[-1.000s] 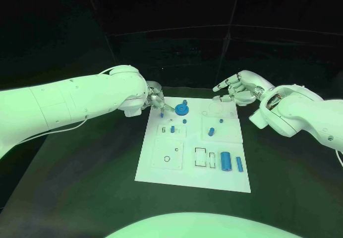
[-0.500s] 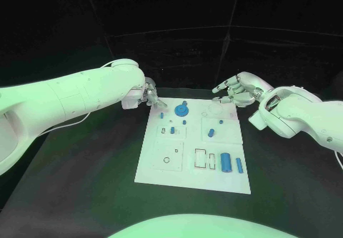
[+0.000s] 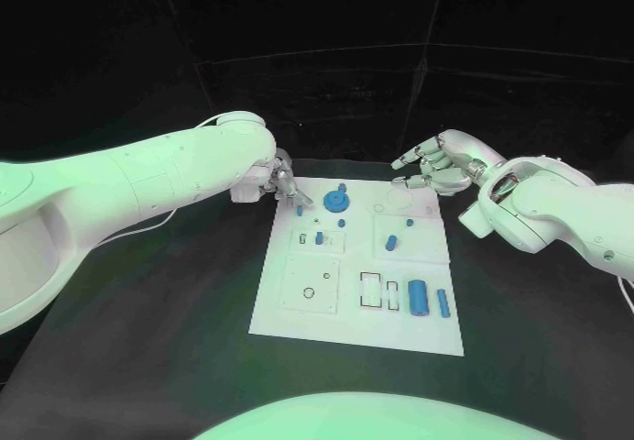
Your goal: Assemble the parts on the task board
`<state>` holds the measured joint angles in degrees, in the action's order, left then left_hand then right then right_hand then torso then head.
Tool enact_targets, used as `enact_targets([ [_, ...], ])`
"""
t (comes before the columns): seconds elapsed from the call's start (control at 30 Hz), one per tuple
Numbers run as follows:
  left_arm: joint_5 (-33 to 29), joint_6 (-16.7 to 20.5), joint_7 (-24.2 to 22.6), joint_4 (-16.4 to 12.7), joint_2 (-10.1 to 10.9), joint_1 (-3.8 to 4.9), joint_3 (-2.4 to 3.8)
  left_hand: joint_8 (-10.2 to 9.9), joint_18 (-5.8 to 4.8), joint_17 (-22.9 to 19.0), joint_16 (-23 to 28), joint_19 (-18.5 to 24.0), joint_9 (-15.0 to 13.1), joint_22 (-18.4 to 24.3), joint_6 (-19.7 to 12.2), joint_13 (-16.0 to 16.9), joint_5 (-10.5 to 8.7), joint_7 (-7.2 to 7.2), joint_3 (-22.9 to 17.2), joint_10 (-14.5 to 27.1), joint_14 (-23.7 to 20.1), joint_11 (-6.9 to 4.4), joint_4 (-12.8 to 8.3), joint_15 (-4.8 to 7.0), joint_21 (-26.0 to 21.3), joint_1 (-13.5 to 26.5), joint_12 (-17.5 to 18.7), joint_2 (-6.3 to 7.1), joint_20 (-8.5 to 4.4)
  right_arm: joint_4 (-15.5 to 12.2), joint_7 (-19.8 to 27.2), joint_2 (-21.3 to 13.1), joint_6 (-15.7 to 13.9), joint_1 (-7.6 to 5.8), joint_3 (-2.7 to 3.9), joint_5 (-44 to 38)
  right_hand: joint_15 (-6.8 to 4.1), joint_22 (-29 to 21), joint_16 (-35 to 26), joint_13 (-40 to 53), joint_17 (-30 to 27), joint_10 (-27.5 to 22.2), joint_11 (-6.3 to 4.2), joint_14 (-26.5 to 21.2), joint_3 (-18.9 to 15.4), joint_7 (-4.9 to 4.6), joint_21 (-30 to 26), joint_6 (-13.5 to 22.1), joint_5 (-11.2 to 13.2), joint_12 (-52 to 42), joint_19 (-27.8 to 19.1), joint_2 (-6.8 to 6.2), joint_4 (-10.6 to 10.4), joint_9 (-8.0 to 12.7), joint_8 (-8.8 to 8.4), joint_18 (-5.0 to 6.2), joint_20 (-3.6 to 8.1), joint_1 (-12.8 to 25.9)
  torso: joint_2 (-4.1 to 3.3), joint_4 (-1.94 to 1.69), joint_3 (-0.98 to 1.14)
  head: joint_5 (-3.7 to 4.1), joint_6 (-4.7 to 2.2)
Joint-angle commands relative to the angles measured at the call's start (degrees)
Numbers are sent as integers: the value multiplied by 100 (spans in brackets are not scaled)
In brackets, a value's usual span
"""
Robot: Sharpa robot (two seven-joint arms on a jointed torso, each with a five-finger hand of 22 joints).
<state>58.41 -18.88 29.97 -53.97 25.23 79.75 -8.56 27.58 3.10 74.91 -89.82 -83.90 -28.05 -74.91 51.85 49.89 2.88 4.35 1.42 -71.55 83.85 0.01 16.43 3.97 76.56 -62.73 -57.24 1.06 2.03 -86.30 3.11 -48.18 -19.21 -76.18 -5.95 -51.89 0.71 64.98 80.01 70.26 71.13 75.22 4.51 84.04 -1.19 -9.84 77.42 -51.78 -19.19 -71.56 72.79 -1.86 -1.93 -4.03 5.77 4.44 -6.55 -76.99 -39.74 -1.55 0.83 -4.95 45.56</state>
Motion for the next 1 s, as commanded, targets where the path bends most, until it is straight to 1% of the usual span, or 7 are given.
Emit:
enact_targets([
  [0.03, 26, -193, 3, 35, -30, -11, -1, -22, 46, 1509, -18, -74, 17, -55, 56, -5, 1, 6, 39, 29, 615, 9, -14, -36, 38, -55, -1, -46, 48, -1, 27, 9, 17, -12, 5, -10, -43, -7, -30, -6, -6, -43, 15, 183, -30, 12, -19, 47, 7, 25, -45, 41, 1, -1, 36, 105, -12, 23, 8, -3, 1, -3, 7],
  [0.37, 26, -206, -20, 101, -81, -50, -4, -46, 45, 1509, -18, -78, 102, -69, 115, -24, 2, -1, 92, 27, 615, 3, -67, -31, 44, -212, -6, -117, 46, 1, 28, 19, 21, -12, 5, -10, -43, -7, -30, -6, -6, -43, 15, 183, -30, 12, -19, 47, 7, 25, -45, 41, 1, -1, 36, 105, -12, 23, 5, -3, 2, -4, 9],
  [0.6, 26, -129, -72, 118, -106, -63, -4, -57, 43, 1509, -18, -81, 154, -81, 149, -35, 3, -4, 107, 23, 615, 0, -106, -29, 50, -323, -11, -181, 45, 6, 30, 29, 24, -12, 5, -10, -43, -7, -30, -6, -6, -43, 15, 183, -30, 12, -19, 47, 7, 25, -45, 41, 1, -1, 36, 105, -12, 23, 8, -5, 5, 2, 17],
  [0.77, 25, -54, -129, 121, -116, -66, -4, -62, 41, 1509, -18, -84, 202, -92, 187, -36, 4, -9, 84, 11, 615, -5, -160, -26, 56, -455, -24, -281, 43, 11, 30, 34, 27, -12, 5, -10, -44, -9, -31, -9, -1, -42, 13, 185, -39, 13, -24, 52, -5, 25, -45, 50, -1, 0, 37, 105, -11, 16, 10, -3, 3, 5, 21],
  [0.9, 23, 9, -190, 122, -125, -67, -4, -65, 41, 1509, -18, -87, 248, -100, 219, -41, 4, -14, 8, 2, 615, -12, -256, -22, 58, -637, -33, -401, 40, 19, 29, 38, 30, -12, 5, -10, -44, -9, -31, -9, -1, -42, 13, 185, -39, 13, -24, 52, -5, 25, -45, 50, -1, 0, 37, 105, -11, 16, 9, -3, 5, 10, 24],
  [1.0, 4, 43, -240, 122, -129, -67, -4, -67, 40, 1509, -18, -88, 277, -105, 236, -46, 4, -18, -57, -2, 615, -16, -340, -19, 60, -768, -37, -466, 37, 26, 27, 44, 33, -12, 5, -10, -44, -9, -31, -9, -1, -42, 13, 185, -39, 13, -24, 52, -5, 25, -45, 50, -1, 0, 37, 105, -11, 16, 9, -5, 4, 13, 26],
])
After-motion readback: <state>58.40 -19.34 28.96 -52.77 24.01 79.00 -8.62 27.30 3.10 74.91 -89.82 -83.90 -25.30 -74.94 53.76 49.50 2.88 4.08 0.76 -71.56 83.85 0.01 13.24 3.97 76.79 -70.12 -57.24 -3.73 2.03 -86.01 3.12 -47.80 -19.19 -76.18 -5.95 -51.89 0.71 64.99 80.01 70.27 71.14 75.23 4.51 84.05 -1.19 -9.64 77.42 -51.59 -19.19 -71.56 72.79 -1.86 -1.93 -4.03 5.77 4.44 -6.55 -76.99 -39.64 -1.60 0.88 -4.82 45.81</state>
